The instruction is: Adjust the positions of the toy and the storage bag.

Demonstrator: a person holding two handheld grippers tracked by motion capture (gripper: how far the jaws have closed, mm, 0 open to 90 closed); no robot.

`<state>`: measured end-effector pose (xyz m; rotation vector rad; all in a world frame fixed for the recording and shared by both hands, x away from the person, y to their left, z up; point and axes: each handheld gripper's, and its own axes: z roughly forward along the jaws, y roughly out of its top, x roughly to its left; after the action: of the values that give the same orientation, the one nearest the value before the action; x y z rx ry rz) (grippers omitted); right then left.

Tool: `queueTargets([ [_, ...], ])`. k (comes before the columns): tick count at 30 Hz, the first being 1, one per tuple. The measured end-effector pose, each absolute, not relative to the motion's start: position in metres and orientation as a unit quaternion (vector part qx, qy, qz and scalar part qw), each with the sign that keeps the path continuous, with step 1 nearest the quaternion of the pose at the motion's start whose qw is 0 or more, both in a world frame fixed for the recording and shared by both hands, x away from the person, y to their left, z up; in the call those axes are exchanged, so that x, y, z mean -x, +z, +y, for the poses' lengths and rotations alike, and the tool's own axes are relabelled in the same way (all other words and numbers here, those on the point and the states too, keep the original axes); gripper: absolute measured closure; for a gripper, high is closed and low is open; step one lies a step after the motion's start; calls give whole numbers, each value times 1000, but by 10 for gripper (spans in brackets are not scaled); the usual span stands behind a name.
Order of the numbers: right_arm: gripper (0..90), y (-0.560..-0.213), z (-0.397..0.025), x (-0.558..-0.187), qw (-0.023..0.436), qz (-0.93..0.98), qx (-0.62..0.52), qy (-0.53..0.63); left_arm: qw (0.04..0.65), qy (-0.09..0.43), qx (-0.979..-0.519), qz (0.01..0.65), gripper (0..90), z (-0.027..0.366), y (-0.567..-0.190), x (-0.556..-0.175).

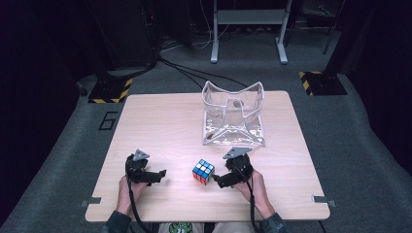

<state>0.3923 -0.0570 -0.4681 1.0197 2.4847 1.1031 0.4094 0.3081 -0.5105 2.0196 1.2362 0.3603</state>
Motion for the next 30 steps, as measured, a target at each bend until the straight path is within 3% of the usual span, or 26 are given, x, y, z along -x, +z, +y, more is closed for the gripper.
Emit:
queueTargets([
  [30,63,-435,-132,-407,165,818,-411,366,397,92,-806,429,35,269,-449,-468],
])
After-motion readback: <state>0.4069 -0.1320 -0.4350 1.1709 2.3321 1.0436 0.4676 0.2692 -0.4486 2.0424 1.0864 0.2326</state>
